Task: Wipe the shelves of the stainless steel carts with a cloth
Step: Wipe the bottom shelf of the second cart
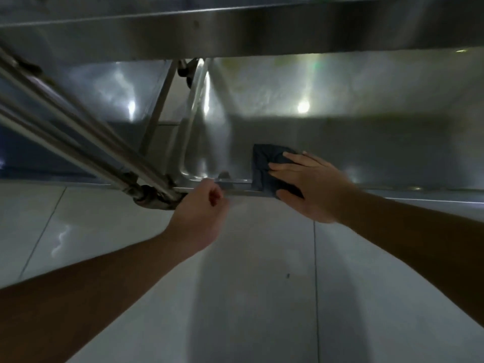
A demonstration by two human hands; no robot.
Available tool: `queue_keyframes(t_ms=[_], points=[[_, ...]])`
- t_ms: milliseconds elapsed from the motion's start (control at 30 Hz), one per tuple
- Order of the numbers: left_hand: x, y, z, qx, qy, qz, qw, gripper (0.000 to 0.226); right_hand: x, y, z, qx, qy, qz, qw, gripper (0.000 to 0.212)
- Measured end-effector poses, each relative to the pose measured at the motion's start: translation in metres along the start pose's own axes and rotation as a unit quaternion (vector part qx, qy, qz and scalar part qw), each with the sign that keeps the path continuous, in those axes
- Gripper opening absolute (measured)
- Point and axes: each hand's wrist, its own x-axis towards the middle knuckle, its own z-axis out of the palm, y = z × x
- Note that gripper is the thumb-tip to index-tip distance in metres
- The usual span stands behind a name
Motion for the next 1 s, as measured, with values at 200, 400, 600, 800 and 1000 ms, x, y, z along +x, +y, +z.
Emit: queue_keyframes(t_ms=[200, 400, 600, 800, 1000], points=[[0.012, 0.053, 0.049, 0.145, 0.007, 0.242, 0.959, 0.034, -0.076, 0.066, -0.014, -0.006, -0.001, 0.057, 0.998, 0.068], [-0.004, 0.069, 0.094, 0.344, -0.08, 0.333, 0.874, 0.073, -0.134, 0.119, -0.023, 0.014, 0.003, 0.093, 0.996, 0.067], [-0.007, 0.101, 0.126, 0.36, -0.095, 0.376, 0.848, 0.074, -0.184, 0.17, -0.025, 0.01, 0.027, 0.103, 0.994, 0.061], [-0.01, 0.154, 0.182, 0.331, -0.104, 0.432, 0.833, 0.076, -0.229, 0.212, -0.026, -0.003, 0.049, 0.129, 0.99, 0.063], [-0.026, 0.198, 0.24, 0.328, -0.1, 0.467, 0.815, 0.079, -0.27, 0.244, -0.032, -0.009, 0.051, 0.17, 0.984, 0.062]])
